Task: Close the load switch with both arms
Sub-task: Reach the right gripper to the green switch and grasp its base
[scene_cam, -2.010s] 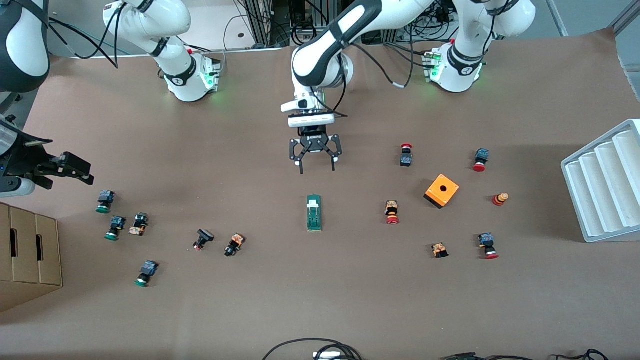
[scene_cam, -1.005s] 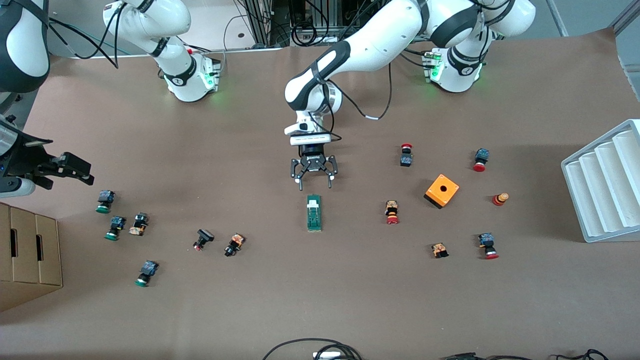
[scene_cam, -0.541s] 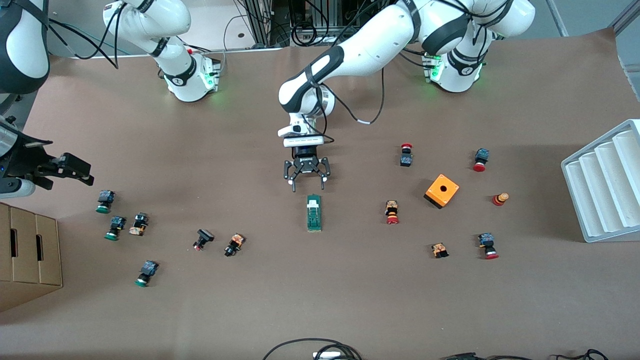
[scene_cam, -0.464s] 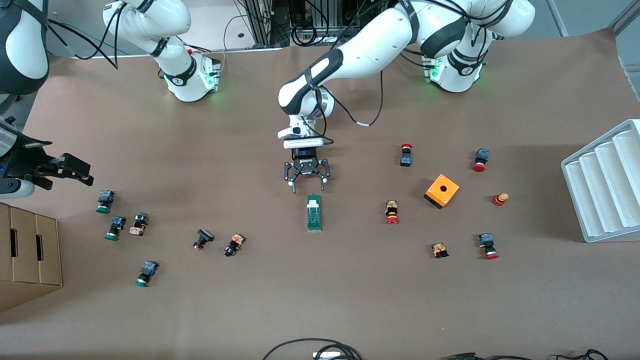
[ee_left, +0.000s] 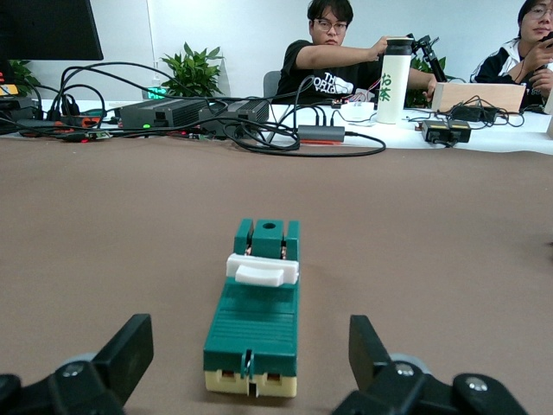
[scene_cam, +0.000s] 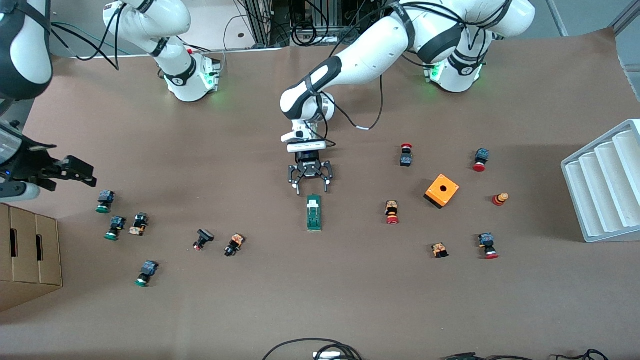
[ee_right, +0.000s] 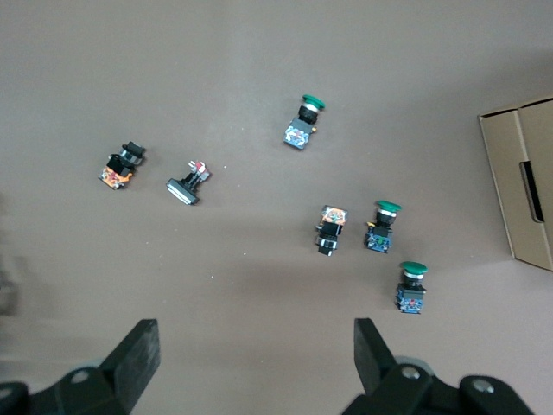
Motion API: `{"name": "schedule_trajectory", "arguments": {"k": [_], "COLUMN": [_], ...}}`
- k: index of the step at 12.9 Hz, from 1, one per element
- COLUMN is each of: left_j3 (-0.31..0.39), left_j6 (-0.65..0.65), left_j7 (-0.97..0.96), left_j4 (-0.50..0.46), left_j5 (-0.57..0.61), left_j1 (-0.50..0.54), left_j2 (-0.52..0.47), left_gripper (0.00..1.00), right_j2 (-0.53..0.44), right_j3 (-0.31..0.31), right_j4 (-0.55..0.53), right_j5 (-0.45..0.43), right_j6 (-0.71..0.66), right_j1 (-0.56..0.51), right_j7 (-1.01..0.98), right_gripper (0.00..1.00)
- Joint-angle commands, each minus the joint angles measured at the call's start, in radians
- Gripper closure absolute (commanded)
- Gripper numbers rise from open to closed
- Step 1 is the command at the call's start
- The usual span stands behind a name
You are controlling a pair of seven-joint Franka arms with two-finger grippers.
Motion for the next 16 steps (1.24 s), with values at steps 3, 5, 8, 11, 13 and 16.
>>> {"name": "schedule_trajectory", "arguments": {"k": [3, 5, 8, 11, 13, 16], "left_j3": [0.006, 0.006, 0.006, 0.006, 0.008, 0.008], "left_j6": [-0.018, -0.017, -0.015, -0.015, -0.015, -0.015], "left_j7": [-0.014, -0.012, -0.006, -0.006, -0.006, 0.0], "left_j4": [0.034, 0.049, 0.074, 0.074, 0.076, 0.082], "left_j5": [0.018, 0.017, 0.017, 0.017, 0.018, 0.018], "left_j1": [-0.004, -0.004, -0.004, -0.004, -0.002, -0.004], "left_j2": [0.038, 0.044, 0.054, 0.056, 0.064, 0.067], "left_gripper": [0.0, 0.0, 0.0, 0.0, 0.0, 0.0], "right_j2": [0.029, 0.051, 0.069, 0.106, 0.138, 0.184], "right_j3": [0.004, 0.005, 0.007, 0.008, 0.008, 0.008], "right_j4": [-0.002, 0.0, 0.007, 0.007, 0.027, 0.03], "right_j5": [-0.008, -0.004, 0.002, 0.046, 0.085, 0.1], "right_j6": [-0.017, -0.027, -0.016, -0.001, 0.015, 0.085], "right_j1": [0.05, 0.061, 0.125, 0.15, 0.186, 0.269], "right_j7": [-0.006, -0.015, 0.005, 0.074, 0.161, 0.371], "right_gripper": [0.0, 0.0, 0.0, 0.0, 0.0, 0.0]}}
